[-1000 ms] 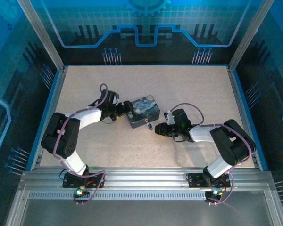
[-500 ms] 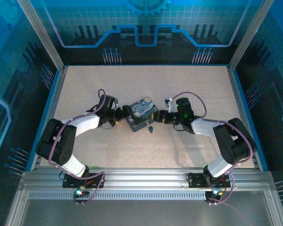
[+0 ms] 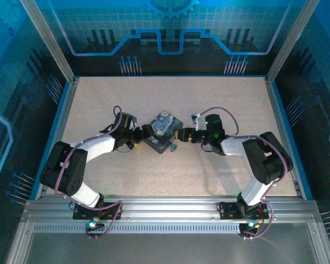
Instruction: Unlock the padlock with the key
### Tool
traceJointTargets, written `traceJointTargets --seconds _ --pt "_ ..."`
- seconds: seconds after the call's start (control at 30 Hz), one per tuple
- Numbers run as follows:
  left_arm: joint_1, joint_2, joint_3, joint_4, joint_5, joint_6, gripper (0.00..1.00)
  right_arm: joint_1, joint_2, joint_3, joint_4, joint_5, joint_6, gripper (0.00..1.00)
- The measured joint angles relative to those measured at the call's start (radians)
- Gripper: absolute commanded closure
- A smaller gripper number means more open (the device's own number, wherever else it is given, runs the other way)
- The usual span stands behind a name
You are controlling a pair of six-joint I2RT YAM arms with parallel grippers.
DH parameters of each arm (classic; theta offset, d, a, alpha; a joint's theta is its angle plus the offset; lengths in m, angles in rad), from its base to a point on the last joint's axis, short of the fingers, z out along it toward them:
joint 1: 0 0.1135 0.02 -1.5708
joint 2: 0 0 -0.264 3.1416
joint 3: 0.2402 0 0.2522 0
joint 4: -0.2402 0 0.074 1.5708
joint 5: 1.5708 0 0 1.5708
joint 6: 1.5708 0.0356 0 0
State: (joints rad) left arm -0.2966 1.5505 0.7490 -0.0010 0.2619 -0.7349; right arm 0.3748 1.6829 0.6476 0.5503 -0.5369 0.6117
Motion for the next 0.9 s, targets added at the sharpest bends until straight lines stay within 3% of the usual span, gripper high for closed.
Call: traceJointTargets --seconds 0.4,0.9 --pt "0.000 -0.002 0.000 -0.002 0.000 0.000 0.11 -0.023 0.020 -0.040 0.035 -0.125 -0.031 0.37" --pt "-0.001 -0.001 0.000 -0.001 0.000 0.000 0.11 0.019 0.148 0.035 0.034 -0.153 -0.045 0.52"
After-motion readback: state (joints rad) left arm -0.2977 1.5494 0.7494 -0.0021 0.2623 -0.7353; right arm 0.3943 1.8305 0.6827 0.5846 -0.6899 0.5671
